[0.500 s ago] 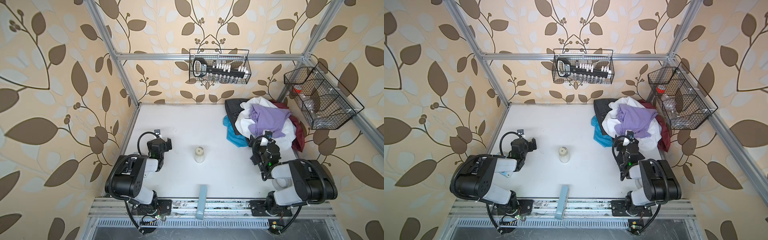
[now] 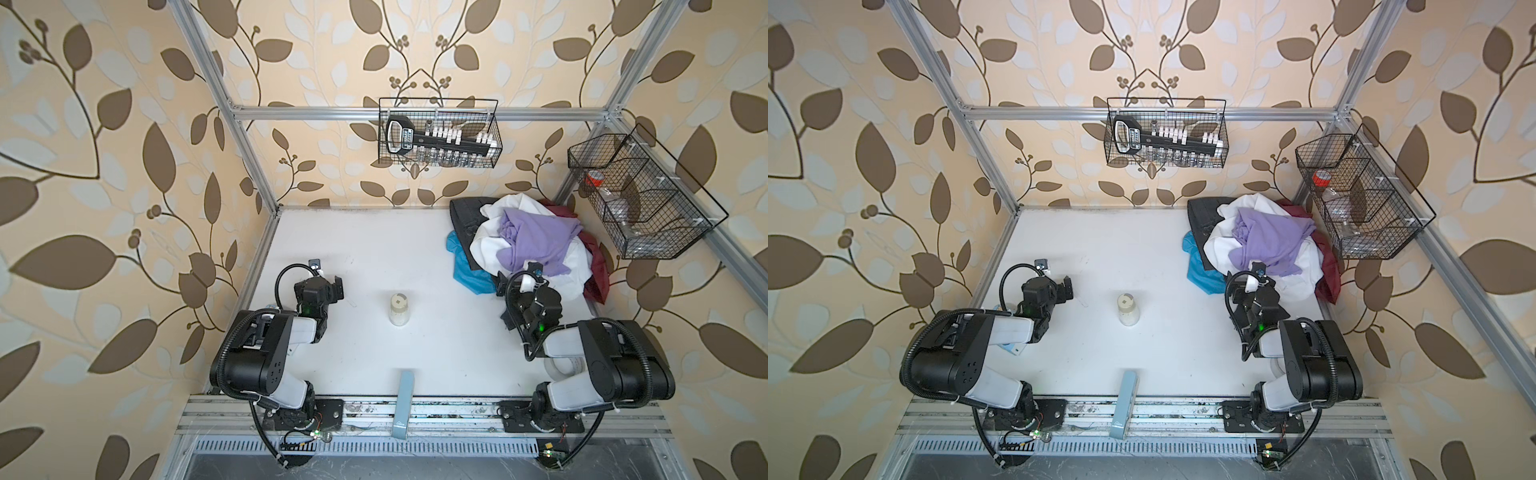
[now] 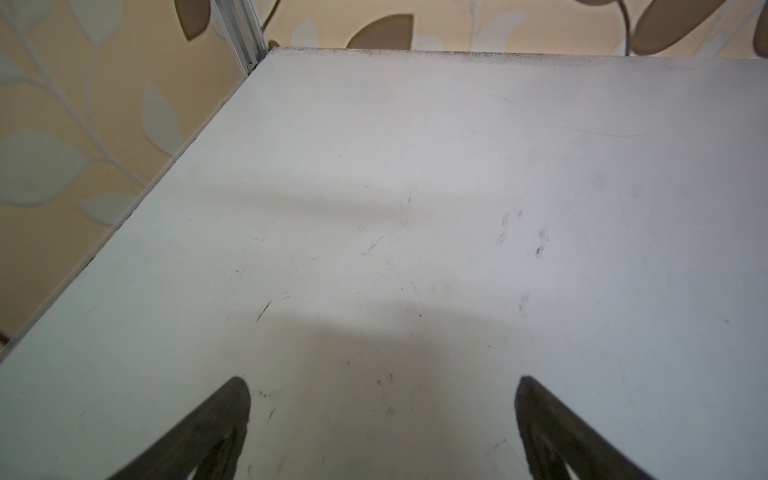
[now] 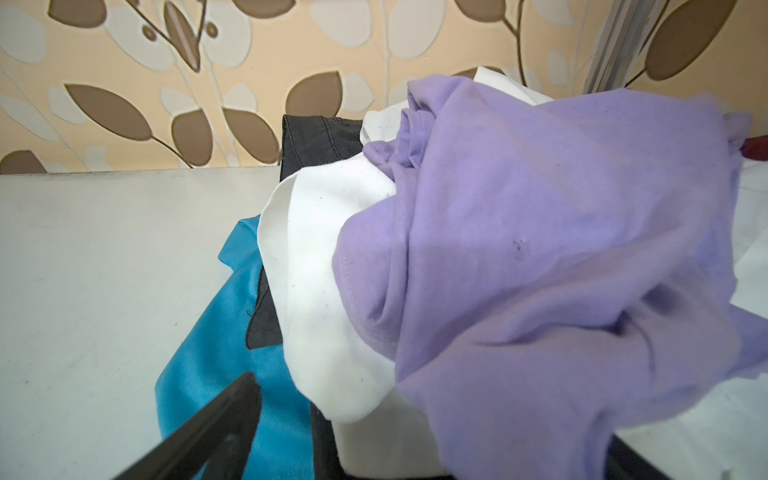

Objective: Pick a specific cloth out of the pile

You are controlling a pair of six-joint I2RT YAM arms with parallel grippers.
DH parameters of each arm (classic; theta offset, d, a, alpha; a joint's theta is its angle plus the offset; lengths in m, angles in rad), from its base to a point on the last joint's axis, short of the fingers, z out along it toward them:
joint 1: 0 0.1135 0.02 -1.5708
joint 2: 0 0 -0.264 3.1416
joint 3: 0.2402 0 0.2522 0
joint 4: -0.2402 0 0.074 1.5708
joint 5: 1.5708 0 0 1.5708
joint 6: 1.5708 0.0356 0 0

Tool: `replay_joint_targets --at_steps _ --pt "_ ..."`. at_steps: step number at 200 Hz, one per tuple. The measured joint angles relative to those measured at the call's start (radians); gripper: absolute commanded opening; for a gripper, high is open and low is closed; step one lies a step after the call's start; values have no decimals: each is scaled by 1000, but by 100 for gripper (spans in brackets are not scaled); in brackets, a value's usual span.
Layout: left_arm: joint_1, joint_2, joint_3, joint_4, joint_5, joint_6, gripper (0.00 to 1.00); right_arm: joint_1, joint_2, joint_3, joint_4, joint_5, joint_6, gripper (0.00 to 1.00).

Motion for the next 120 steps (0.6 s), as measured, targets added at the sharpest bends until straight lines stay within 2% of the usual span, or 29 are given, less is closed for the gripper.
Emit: replay_joint_targets --at_steps 120 --pt "0 0 0 -4 0 0 99 -1 0 0 -2 -7 0 99"
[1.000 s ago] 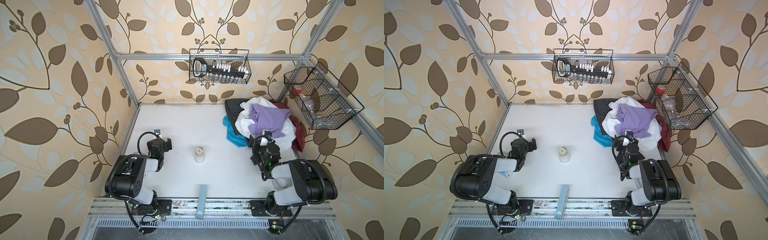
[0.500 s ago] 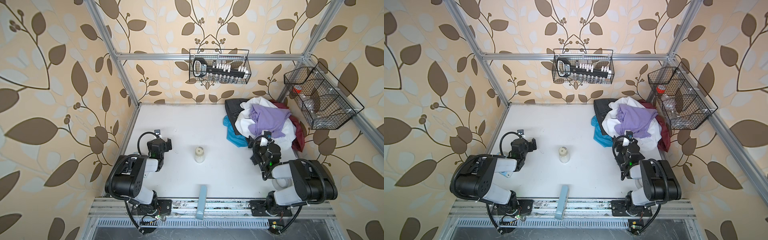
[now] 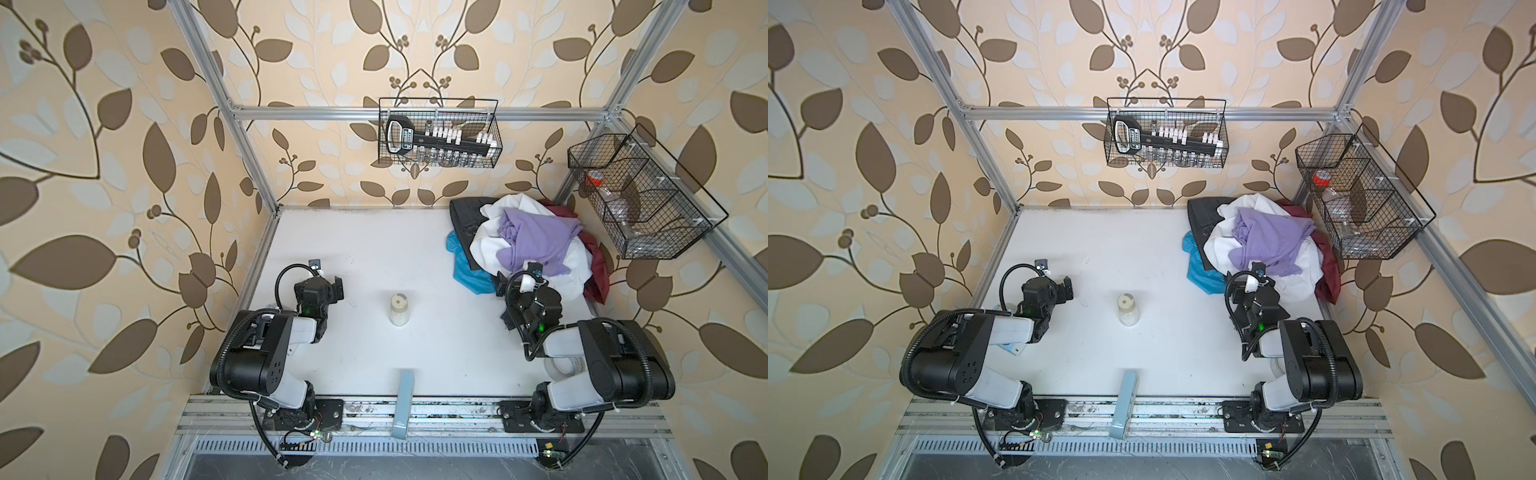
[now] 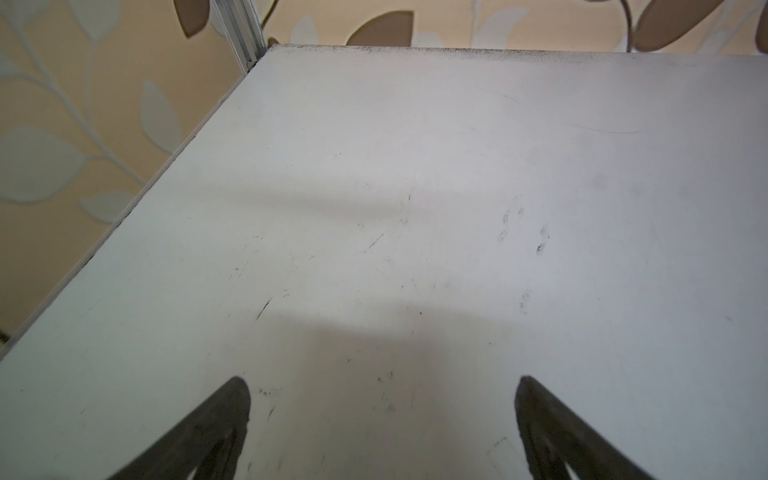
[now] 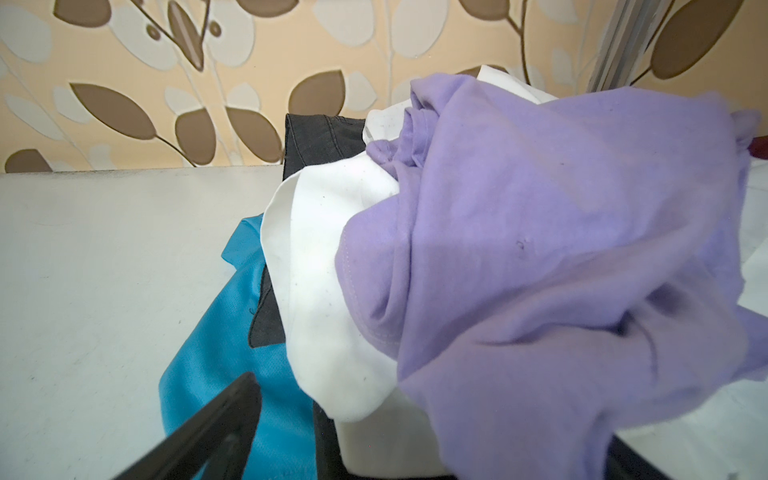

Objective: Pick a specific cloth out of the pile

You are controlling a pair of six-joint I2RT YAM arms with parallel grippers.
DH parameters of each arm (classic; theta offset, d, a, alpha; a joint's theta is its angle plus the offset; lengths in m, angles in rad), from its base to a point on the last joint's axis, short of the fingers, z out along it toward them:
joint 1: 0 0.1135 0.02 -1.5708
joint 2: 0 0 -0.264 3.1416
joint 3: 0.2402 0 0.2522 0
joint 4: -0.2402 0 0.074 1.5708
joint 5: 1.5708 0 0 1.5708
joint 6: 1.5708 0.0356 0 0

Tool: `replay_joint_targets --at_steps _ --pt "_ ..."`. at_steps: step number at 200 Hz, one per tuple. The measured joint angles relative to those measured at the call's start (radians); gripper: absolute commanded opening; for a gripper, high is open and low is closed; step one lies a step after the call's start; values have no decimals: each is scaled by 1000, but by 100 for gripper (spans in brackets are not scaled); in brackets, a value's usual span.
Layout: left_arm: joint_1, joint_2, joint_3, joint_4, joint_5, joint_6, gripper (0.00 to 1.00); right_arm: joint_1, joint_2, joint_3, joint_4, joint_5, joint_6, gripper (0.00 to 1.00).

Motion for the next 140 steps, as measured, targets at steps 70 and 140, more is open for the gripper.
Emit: replay_joint_targets --at_steps 70,140 --pt "0 -220 66 -261 -48 -4 99 87 -122 9 -114 115 -21 99" --pt "0 -674 55 -568 177 -61 99 140 -358 251 -606 117 6 99"
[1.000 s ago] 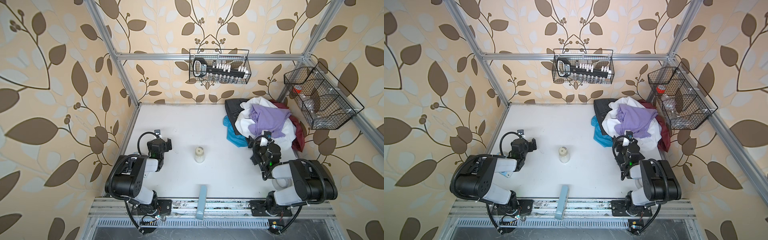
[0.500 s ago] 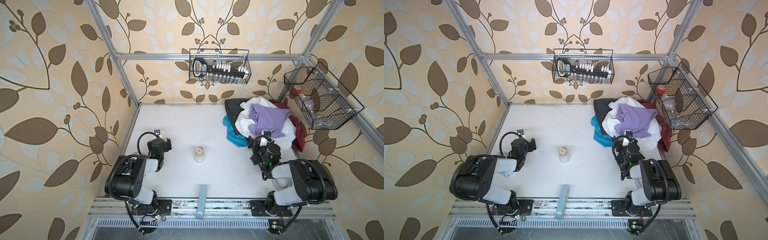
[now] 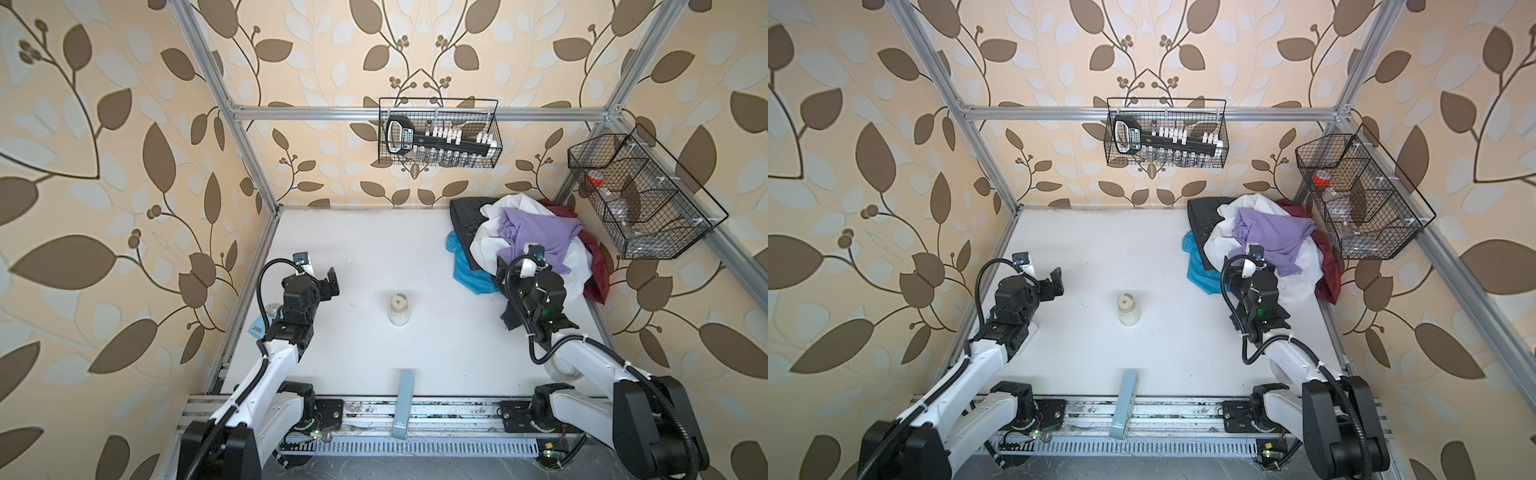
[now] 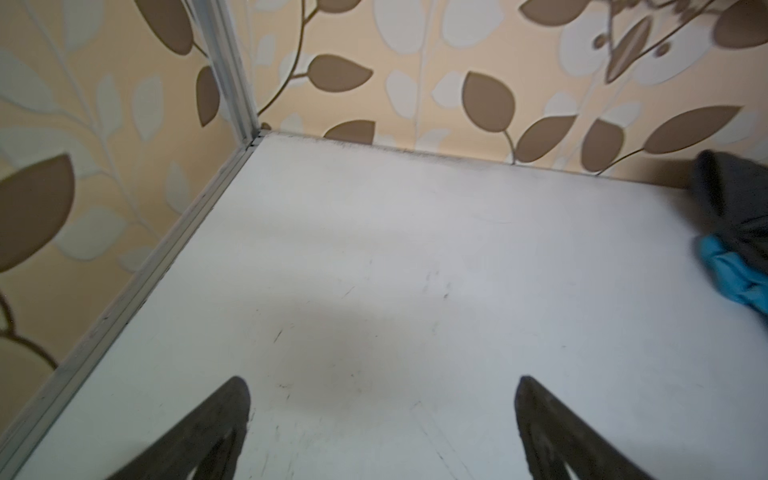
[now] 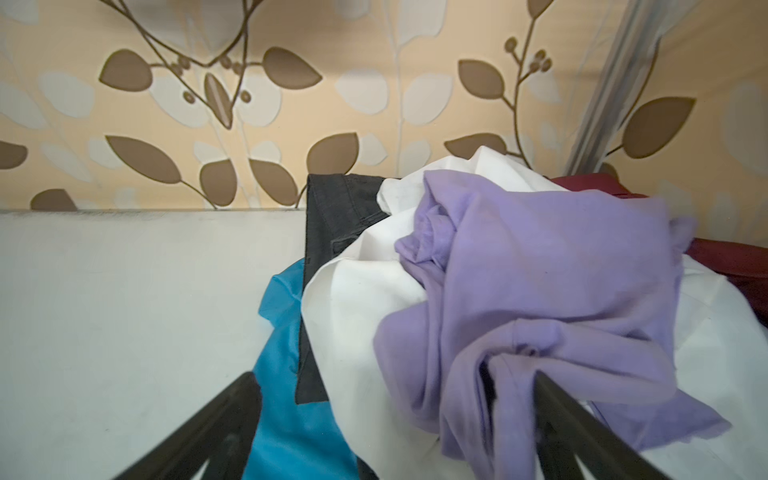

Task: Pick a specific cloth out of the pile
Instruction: 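Reach the right gripper to the teal-blue shirt under the pile while raising the left arm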

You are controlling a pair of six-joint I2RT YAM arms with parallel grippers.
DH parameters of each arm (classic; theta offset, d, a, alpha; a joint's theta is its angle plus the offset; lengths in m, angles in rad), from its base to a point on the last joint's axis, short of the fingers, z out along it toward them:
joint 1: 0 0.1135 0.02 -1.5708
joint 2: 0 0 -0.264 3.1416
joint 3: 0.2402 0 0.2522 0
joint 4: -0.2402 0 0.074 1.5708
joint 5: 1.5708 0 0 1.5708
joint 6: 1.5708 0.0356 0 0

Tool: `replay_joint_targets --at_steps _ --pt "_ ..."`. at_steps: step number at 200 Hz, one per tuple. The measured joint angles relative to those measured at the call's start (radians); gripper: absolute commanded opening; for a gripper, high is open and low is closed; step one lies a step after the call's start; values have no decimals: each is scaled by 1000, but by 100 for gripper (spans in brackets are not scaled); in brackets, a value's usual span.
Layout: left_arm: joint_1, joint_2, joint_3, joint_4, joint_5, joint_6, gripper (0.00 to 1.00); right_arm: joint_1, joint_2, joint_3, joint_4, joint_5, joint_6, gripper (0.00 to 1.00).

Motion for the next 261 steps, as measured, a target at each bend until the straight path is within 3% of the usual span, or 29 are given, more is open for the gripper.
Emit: replay_joint_targets --at_steps 39,90,159,261 --pt "0 -126 -13 -28 263 -22 99 89 64 242 -314 -94 2 99" --pt "-3 27 21 -84 563 -12 99 177 248 299 -539 -212 7 94" --pt "-36 50 60 -113 777 18 99 204 432 359 -620 -220 44 93" --pt "-73 18 67 -110 1029 69 99 201 579 429 -642 -67 108 93"
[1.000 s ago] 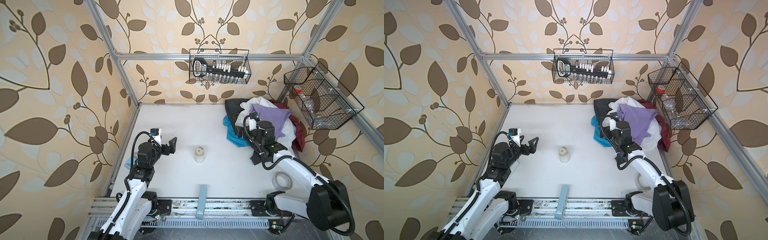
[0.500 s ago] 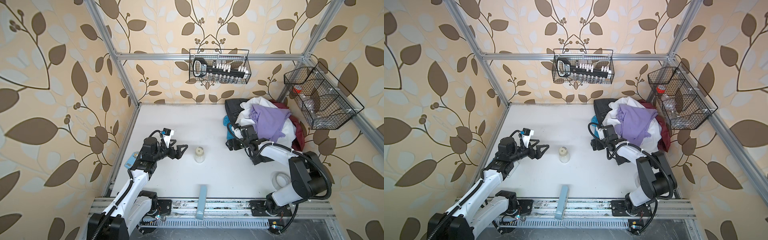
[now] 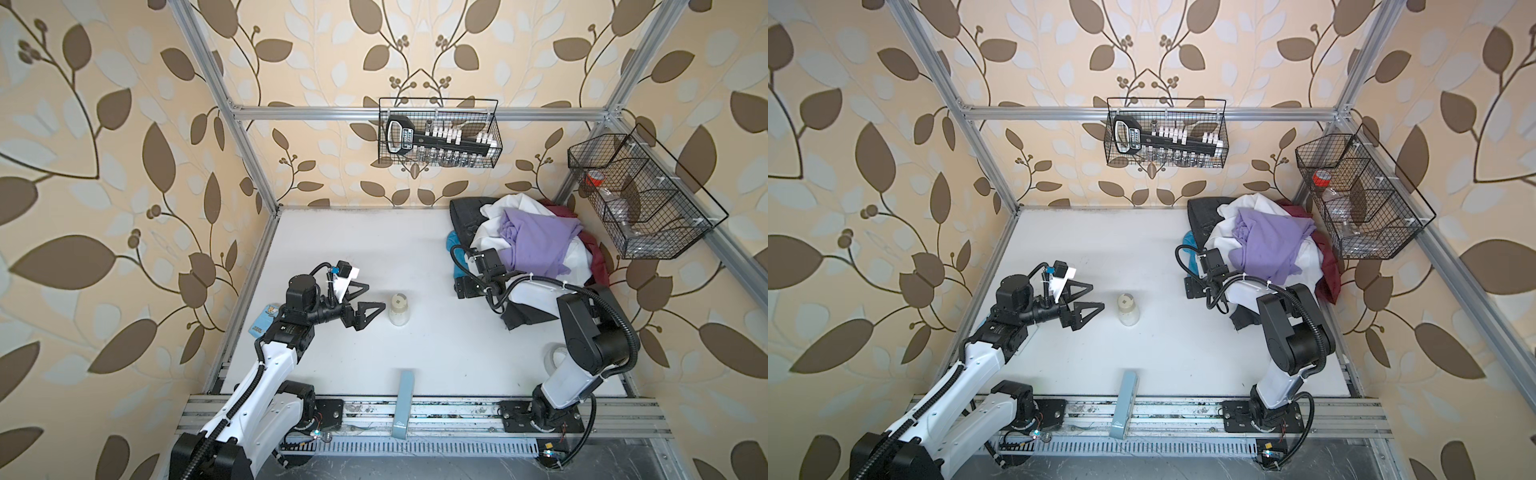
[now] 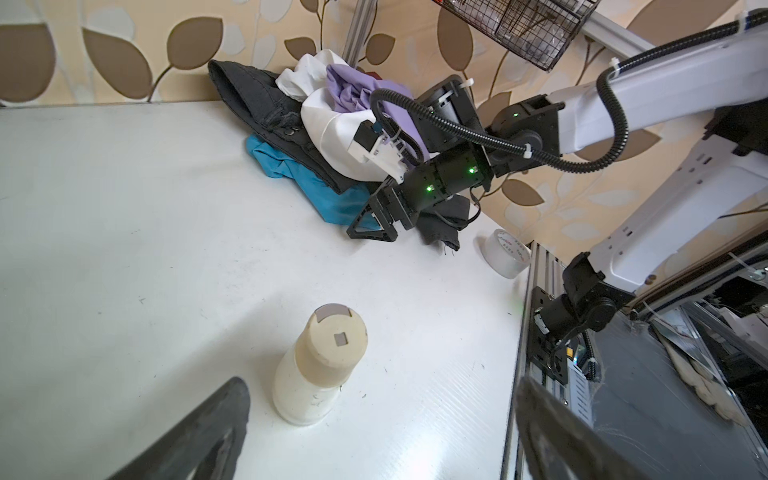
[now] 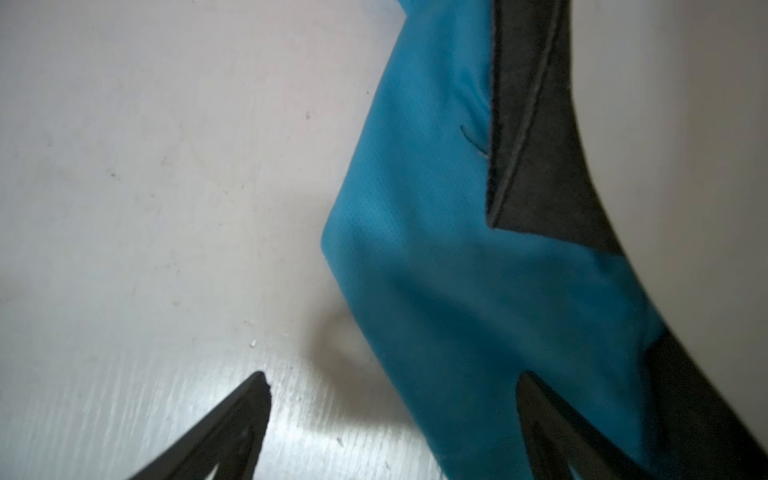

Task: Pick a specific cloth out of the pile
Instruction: 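Reach the right gripper to the teal-blue shirt under the pile while raising the left arm, then close the right gripper on the teal-blue shirt's edge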

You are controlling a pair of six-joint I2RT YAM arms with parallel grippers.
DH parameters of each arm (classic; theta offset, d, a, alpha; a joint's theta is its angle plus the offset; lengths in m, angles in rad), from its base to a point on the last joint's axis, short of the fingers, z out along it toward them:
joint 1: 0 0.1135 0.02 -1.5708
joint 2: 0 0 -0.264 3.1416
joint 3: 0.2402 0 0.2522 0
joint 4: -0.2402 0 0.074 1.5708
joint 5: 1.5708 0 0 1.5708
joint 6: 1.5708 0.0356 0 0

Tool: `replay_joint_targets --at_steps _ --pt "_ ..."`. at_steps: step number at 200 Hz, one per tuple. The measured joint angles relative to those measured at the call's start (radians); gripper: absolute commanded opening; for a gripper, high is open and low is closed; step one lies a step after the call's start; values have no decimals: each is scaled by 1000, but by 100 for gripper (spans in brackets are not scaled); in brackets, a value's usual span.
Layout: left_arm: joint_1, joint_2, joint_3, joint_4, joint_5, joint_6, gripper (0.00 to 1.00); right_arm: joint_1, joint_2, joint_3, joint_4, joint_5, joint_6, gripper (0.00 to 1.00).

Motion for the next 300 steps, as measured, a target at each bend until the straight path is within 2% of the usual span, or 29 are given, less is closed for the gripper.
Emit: replay_joint_targets --at_steps 19,54,82,133,194,263,300 --pt "-2 0 0 0 10 4 99 -6 23 18 0 11 6 93" --pt "-2 -2 0 -2 17 14 99 -26 76 58 1 13 18 84" --pt "-2 -13 0 -3 17 19 99 -34 94 79 -6 17 22 61" --pt "-9 -35 0 -3 13 21 99 -37 112 98 -14 16 40 0" --pt "-15 -42 0 -4 -2 23 99 -22 86 98 -51 6 38 0" --pt "-22 -42 0 -7 -6 26 99 7 -159 127 -117 48 35 0" --pt "-34 -47 0 -13 -26 31 99 21 -216 203 -169 57 24 0"
